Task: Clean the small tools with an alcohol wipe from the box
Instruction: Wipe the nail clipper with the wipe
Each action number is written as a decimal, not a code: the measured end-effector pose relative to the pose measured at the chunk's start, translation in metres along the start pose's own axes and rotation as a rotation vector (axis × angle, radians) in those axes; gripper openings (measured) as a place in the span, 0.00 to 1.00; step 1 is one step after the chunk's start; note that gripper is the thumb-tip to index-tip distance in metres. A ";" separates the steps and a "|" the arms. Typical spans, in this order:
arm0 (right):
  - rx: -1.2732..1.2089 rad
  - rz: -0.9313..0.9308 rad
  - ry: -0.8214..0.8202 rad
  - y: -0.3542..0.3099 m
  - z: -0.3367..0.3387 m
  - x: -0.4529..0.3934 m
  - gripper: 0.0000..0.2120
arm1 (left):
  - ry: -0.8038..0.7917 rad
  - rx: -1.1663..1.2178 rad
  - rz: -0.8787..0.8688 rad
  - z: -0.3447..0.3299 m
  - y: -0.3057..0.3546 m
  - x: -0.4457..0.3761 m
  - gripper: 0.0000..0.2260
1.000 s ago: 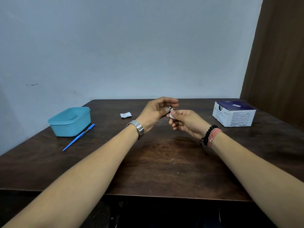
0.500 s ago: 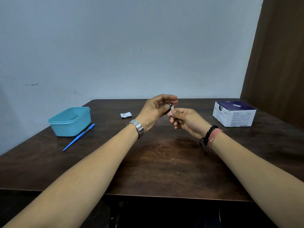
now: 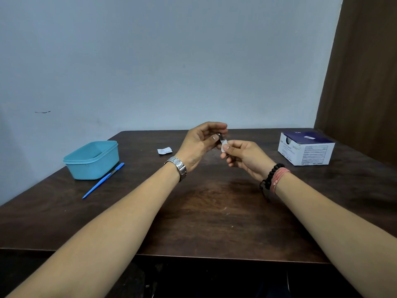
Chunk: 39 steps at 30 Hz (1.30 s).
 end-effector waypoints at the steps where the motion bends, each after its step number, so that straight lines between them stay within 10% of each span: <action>1: -0.006 -0.004 0.009 0.000 0.001 0.000 0.10 | 0.019 -0.001 -0.005 0.002 0.001 -0.001 0.13; 21: 0.056 0.000 0.082 0.000 0.001 0.000 0.05 | 0.297 -0.249 -0.052 0.045 0.024 -0.008 0.08; 39: 0.169 0.022 0.023 0.004 -0.013 0.001 0.06 | 0.354 -1.022 -0.005 0.220 0.160 0.037 0.08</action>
Point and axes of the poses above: each hand's wrist, its own x-axis away from the middle knuckle, its own z-axis out of the back of the hand, y = z × x, the point moved 3 cm from there along -x, towards the middle knuckle, and after that the axes turned 11 degrees about -z, right-handed, at the moved point
